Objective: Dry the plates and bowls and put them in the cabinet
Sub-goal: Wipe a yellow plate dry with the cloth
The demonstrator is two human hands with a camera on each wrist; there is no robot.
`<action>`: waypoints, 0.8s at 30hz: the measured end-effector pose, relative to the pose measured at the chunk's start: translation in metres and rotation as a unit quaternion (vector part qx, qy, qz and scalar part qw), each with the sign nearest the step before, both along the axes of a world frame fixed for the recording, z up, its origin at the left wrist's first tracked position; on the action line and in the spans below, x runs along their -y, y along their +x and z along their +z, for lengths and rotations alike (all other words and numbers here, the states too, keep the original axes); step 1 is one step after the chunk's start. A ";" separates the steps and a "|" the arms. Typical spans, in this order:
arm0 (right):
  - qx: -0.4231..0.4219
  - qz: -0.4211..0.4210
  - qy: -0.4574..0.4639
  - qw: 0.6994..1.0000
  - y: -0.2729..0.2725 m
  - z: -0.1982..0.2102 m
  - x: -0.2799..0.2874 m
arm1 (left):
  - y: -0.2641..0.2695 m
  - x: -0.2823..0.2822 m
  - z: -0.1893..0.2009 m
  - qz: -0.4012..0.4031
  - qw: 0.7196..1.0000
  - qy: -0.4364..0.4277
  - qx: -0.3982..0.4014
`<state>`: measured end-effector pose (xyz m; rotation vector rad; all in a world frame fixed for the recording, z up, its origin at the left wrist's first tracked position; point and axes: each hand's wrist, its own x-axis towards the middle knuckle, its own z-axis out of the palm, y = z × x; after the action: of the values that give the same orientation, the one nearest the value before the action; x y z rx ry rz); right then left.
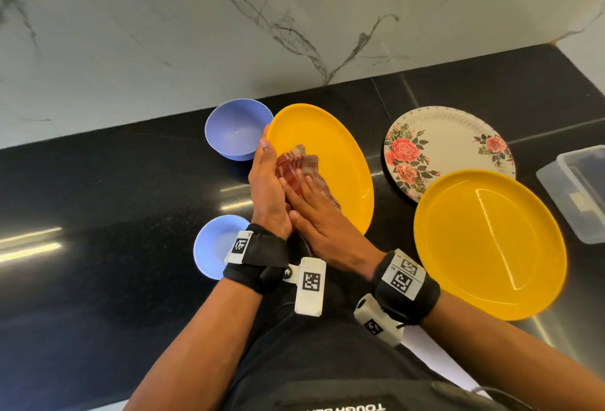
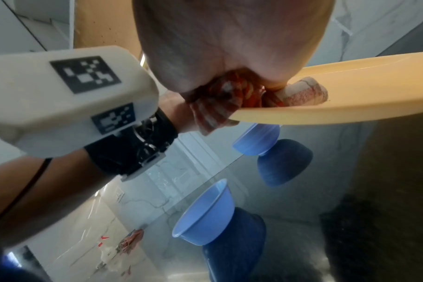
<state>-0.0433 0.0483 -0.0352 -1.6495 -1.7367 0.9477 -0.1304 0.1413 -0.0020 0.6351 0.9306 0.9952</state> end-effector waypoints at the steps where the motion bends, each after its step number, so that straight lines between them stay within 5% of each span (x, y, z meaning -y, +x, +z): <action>1: -0.006 0.007 -0.003 1.000 -0.002 0.000 -0.002 | -0.001 0.000 0.000 0.001 1.000 0.003 -0.002; 14: 0.070 -0.012 -0.021 0.997 0.053 -0.040 -0.002 | -0.011 -0.005 -0.005 -0.006 0.999 0.000 -0.043; 24: 0.005 -0.096 -0.086 0.992 0.078 -0.050 -0.008 | -0.005 -0.006 -0.001 -0.004 0.998 0.013 -0.054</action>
<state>0.0349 0.0561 -0.0852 -1.8945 -1.5050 1.0234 -0.1355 0.1475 -0.0028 0.7197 1.0115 0.9751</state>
